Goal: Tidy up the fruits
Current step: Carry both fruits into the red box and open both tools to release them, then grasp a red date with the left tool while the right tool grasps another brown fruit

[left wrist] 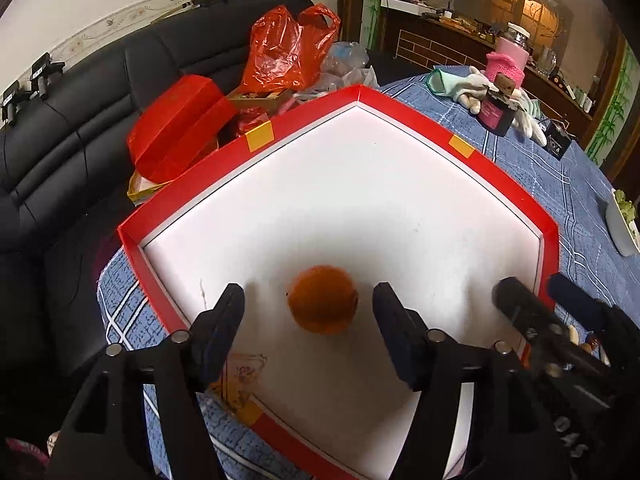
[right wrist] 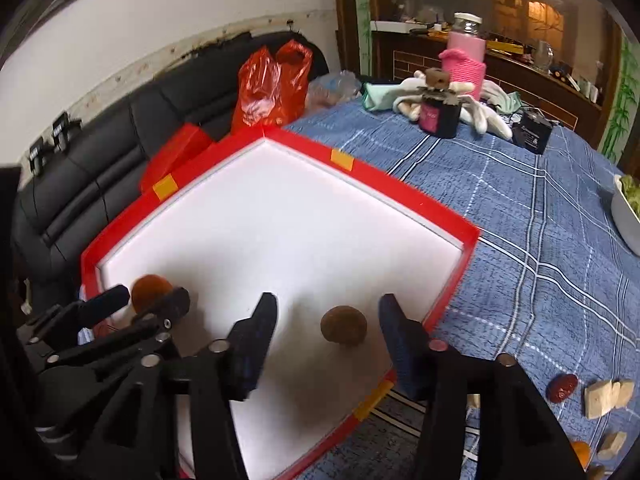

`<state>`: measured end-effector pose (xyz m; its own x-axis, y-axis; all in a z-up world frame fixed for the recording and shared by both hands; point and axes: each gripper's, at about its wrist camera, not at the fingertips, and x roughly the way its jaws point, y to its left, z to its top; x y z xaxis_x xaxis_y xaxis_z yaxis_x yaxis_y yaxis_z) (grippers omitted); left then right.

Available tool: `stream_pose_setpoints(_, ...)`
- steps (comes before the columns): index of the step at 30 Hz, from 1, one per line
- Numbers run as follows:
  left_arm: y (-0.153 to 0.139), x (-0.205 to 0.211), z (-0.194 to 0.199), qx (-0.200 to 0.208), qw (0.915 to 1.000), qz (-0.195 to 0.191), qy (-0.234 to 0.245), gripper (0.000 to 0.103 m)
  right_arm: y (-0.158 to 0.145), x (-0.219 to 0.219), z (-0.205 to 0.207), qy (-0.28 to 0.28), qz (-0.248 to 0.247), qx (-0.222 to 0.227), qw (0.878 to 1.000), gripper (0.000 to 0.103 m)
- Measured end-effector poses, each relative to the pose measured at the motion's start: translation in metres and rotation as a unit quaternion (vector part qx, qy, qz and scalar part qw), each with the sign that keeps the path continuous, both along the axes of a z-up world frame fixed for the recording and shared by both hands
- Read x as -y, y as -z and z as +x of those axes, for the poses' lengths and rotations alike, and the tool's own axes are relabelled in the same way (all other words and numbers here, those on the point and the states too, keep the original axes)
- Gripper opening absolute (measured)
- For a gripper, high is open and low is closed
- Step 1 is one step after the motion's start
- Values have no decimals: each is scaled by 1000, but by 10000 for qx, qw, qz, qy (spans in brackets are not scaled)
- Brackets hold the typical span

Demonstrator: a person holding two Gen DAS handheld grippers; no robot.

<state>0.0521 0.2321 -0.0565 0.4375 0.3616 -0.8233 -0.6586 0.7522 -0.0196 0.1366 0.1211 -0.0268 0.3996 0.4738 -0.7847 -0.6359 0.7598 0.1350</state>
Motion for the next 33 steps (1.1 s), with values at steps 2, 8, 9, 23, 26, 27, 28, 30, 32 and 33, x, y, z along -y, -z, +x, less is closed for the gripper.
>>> stream_pose_setpoints(2,-2,3,-3,28,10000,15,5,67,-5,8,-2,47,91,58,9999,64)
stream_pose_setpoints(8,-19,28,-16,443,9988,155,122,67,-27,53,-18,250,476,301,9981,69)
stream_pose_setpoints(9,-24,36,-19,582,9980,190,179,68,-31,63,-20,311,527,347,9975,69)
stream_pose_setpoints(23,-39,171,-16,1189,9640,451,2337,77,-8,284,-56,1964,411,394,9789,67)
stream_pose_setpoints(26,-35,194,-16,1107,9560,493,2672,77,5,301,-49,2049,312,98,9782,54)
stream_pose_setpoints(27,-35,198,-15,1097,9542,505,2738,77,7,302,-46,2026,330,24,9787,51)
stream_pose_setpoints(28,-34,202,-16,1093,9538,504,2754,77,9,302,-42,2013,289,-16,9791,50)
stream_pose_setpoints(30,-33,203,-13,1042,9538,439,2782,77,15,296,-37,1933,133,-124,9810,48)
stream_pose_setpoints(32,-30,204,-12,1015,9533,369,2821,77,16,287,-33,1883,36,-128,9820,48)
stream_pose_setpoints(33,-29,206,-11,990,9523,344,2866,77,17,283,-30,1859,-23,-142,9825,47)
